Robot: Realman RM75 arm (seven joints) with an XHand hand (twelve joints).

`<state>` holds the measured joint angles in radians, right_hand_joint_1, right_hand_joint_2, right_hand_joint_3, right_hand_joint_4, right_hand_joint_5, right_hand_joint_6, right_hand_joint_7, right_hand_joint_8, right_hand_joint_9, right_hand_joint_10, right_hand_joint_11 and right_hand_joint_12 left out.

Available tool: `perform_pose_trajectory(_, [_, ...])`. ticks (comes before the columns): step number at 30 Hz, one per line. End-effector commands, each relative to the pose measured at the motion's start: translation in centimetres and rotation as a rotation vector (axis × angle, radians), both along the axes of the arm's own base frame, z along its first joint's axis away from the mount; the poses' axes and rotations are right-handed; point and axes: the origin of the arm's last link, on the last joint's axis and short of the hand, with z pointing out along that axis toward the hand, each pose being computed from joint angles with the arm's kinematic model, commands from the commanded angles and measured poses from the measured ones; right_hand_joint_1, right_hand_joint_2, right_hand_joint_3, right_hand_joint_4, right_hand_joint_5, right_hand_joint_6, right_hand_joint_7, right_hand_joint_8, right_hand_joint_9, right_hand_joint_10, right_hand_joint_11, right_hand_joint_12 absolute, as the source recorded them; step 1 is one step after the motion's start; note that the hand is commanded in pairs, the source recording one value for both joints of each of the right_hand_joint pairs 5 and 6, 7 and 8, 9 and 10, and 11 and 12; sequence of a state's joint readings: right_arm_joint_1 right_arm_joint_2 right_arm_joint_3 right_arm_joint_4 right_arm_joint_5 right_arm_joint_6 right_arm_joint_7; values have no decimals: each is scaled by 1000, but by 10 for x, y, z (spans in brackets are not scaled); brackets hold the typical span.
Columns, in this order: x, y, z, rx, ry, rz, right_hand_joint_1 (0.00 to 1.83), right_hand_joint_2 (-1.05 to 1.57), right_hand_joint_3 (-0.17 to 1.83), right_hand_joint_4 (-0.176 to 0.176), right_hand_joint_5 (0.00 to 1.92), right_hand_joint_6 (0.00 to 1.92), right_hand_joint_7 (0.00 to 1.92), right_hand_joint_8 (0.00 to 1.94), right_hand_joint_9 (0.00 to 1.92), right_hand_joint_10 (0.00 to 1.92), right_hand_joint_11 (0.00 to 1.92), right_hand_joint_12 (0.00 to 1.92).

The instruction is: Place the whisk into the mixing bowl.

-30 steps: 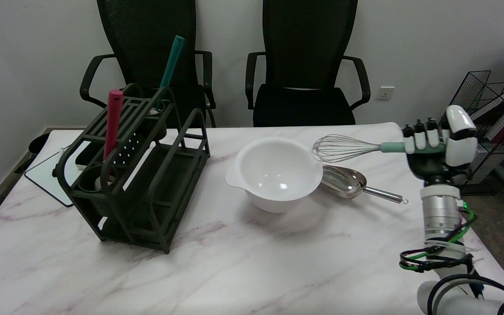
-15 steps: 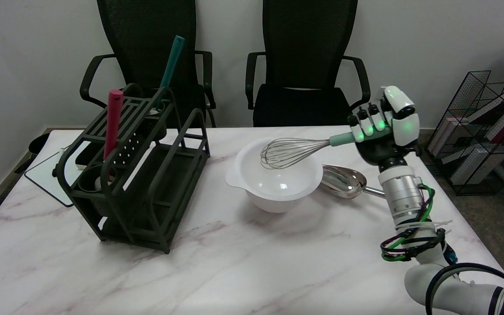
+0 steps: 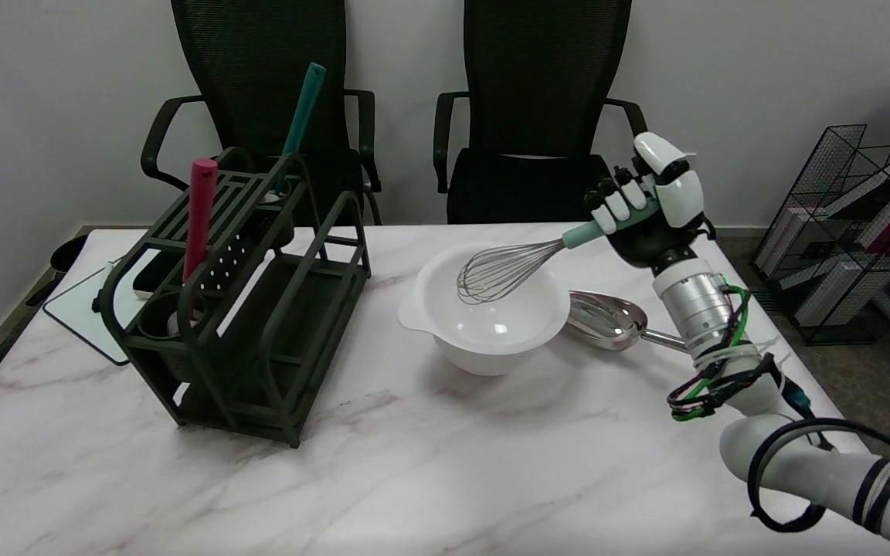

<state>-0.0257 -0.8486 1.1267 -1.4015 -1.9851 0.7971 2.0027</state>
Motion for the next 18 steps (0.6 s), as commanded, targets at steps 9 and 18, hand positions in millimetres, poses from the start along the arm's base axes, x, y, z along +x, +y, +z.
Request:
perform_pose_trajectory(9, [-19,-62,32,78,180,-132,1061,1116,751,0,1920,1920,1920,1920,1920,1920,1920,1920])
perform_pose_trajectory(18, [-29,-56,44,48,193,-147,1064,1103,749,0,1920,1920,1920,1920,1920,1920,1920,1920])
